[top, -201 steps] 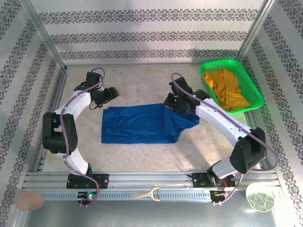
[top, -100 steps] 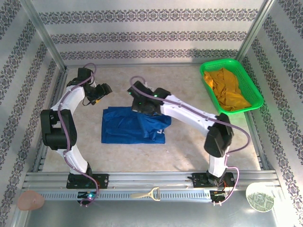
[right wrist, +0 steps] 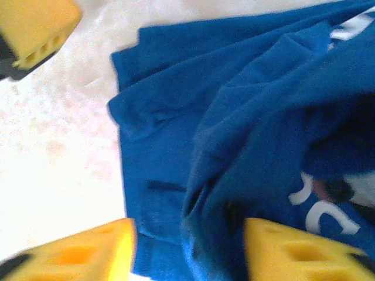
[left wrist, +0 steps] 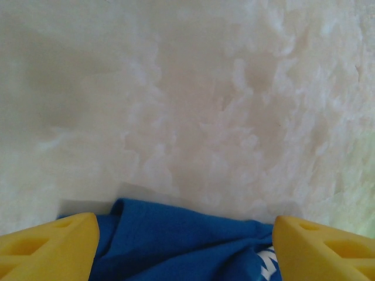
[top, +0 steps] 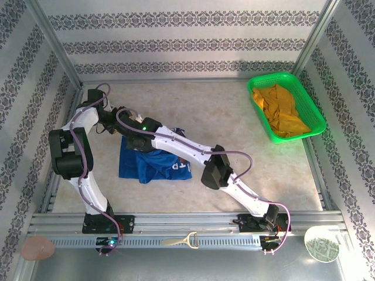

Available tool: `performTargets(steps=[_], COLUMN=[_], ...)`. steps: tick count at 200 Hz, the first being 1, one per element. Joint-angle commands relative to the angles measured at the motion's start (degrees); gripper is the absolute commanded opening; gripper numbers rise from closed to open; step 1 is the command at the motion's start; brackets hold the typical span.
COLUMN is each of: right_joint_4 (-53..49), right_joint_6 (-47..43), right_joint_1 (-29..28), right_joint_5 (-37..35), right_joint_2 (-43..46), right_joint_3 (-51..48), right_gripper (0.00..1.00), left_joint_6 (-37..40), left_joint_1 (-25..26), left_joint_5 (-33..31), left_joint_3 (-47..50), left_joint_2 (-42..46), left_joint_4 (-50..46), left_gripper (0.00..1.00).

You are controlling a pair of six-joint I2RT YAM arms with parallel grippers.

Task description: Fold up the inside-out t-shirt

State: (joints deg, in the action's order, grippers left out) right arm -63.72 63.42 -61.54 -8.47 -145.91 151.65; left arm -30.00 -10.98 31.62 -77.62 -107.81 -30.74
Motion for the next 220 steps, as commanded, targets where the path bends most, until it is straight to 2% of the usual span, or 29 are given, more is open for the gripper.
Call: performTargets(steps=[1,24,41,56,84,107,130,156,181,220], right_joint_4=[-2.5,0.8,3.4,7.1,20.6,30.5,34.8,34.7,36.8,41.3], right_joint_6=[-2.7,-4.5,-5.7,-7.1,-7.3,-10.3,-14.5,-17.8,-17.5,-13.7], right_joint_1=[-1.0,-1.3,-0.2,2.4,12.5,22.4,28.4,30.3,31.4,31.8], right_joint_5=[4.8,2.9,0.0,-1.7,0.7,9.1,20.6,25.4,27.8,31.6], right_joint_2=[1.4,10.5,19.4,27.6,42.1,45.3,40.1,33.5,29.1,24.4], right_joint_3=[8.0,2.0,-8.6,-21.9,-51.5,-65.0,-66.0,-62.7,-61.5,-61.1], right_gripper=[0.69,0.71,0.72,0.71,0.70,0.69,0.70,0.70,0.70,0.70], left_joint_6=[-0.4,-0.6,-0.1,-0.4,-1.5,-3.0,-5.6,-8.8,-6.6,-0.1], left_joint_1=[-2.6,-4.1,-4.1,-3.8,-1.9,3.4,13.5,24.8,32.7,42.8], left_joint_5=[3.2,4.5,4.9,5.9,5.5,2.1,-2.9,-9.3,-16.8,-30.0], left_joint_3=[-0.8,-2.4,-3.7,-2.6,3.4,10.3,14.7,16.0,11.2,-2.0], left_joint_2=[-1.8,-2.8,-2.5,-0.5,8.4,19.5,28.1,30.7,27.1,15.1], left_joint_4=[3.1,3.9,3.0,2.9,0.7,-2.8,-6.2,-8.5,-13.4,-22.0], left_gripper=[0.78,0.78,0.78,0.78,0.78,0.78,0.78,0.78,0.77,0.77])
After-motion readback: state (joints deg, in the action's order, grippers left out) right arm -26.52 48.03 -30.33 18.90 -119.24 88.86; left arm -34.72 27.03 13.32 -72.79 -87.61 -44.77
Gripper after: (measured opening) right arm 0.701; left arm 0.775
